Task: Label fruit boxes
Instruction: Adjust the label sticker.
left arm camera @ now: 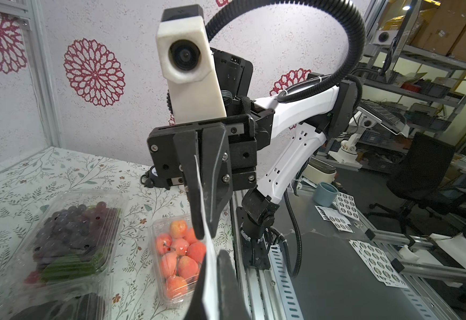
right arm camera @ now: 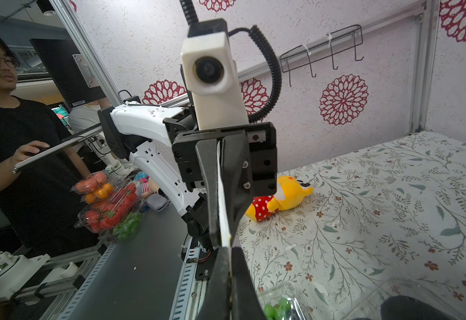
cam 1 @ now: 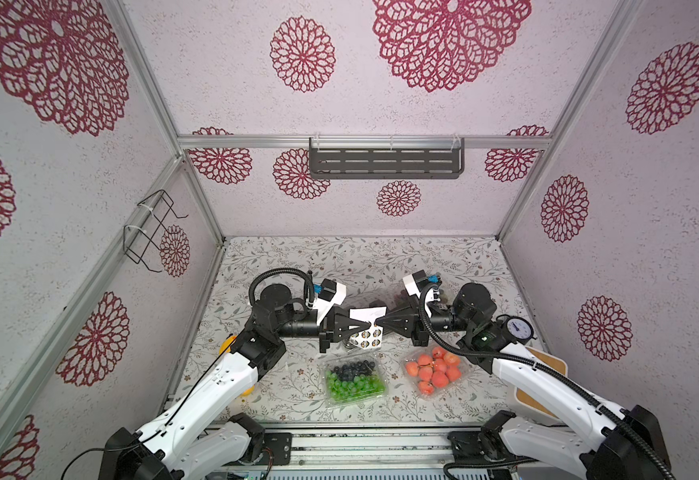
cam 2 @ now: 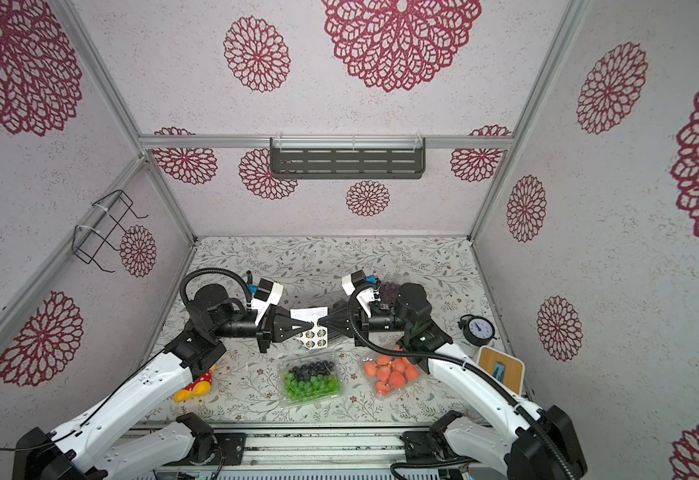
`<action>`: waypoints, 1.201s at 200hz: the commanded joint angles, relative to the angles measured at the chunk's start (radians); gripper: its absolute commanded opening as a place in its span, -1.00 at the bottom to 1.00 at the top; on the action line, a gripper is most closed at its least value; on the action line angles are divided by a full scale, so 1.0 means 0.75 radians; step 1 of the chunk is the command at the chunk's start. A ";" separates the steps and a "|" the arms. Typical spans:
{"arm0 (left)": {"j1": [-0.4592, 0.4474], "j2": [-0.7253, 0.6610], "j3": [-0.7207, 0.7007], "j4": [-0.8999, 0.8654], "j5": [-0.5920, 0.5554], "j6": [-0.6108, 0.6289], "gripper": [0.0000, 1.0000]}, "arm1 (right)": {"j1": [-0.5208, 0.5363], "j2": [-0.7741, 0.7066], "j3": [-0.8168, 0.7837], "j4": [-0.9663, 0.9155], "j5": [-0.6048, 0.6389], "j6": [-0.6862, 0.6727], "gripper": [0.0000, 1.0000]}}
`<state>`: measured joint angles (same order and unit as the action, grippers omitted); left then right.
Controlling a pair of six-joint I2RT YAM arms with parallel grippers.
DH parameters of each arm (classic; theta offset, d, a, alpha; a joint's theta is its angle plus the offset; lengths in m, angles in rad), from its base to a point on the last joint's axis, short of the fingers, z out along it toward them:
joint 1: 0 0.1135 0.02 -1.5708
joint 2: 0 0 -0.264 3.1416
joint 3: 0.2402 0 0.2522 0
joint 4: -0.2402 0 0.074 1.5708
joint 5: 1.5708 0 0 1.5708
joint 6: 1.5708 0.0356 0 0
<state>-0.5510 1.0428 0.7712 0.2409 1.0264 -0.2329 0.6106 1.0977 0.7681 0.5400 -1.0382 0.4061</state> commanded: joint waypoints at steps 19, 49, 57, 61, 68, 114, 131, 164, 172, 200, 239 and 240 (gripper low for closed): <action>-0.002 0.035 0.014 -0.011 0.099 0.021 -1.00 | 0.000 -0.035 0.025 0.035 -0.047 -0.036 -1.00; -0.005 0.051 0.014 0.022 0.105 0.009 -1.00 | 0.002 -0.026 0.023 0.089 -0.095 0.017 -1.00; -0.003 0.052 0.019 0.022 0.112 0.008 -1.00 | 0.002 -0.024 0.018 0.110 -0.107 0.030 -1.00; -0.005 0.053 0.018 0.023 0.114 0.009 -1.00 | 0.002 -0.022 0.015 0.114 -0.109 0.035 -1.00; -0.004 0.055 0.021 0.026 0.120 0.008 -1.00 | 0.002 -0.022 0.016 0.107 -0.108 0.031 -1.00; -0.004 0.071 0.027 0.047 0.141 -0.004 -1.00 | 0.002 -0.005 0.023 0.119 -0.113 0.039 -1.00; -0.004 0.074 0.026 0.053 0.147 -0.004 -1.00 | 0.002 0.000 0.017 0.127 -0.115 0.043 -1.00; -0.003 0.062 0.016 0.099 0.145 -0.034 -1.00 | 0.002 0.001 0.004 0.123 -0.130 0.044 -1.00; -0.002 0.060 0.017 0.096 0.159 -0.029 -1.00 | 0.002 -0.002 -0.005 0.117 -0.132 0.038 -1.00; -0.002 0.062 0.022 0.093 0.218 -0.027 -1.00 | -0.003 -0.036 -0.013 0.074 -0.115 0.003 -1.00; -0.004 0.046 0.016 0.072 0.220 -0.011 -1.00 | -0.006 -0.079 -0.007 0.014 -0.065 -0.040 -1.00; -0.004 0.048 0.015 0.075 0.222 -0.012 -1.00 | -0.006 -0.078 -0.008 0.017 -0.065 -0.038 -0.99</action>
<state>-0.5510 1.0889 0.7753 0.2939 1.1606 -0.2512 0.6094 1.0748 0.7528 0.5323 -1.1061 0.4068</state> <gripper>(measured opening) 0.039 0.045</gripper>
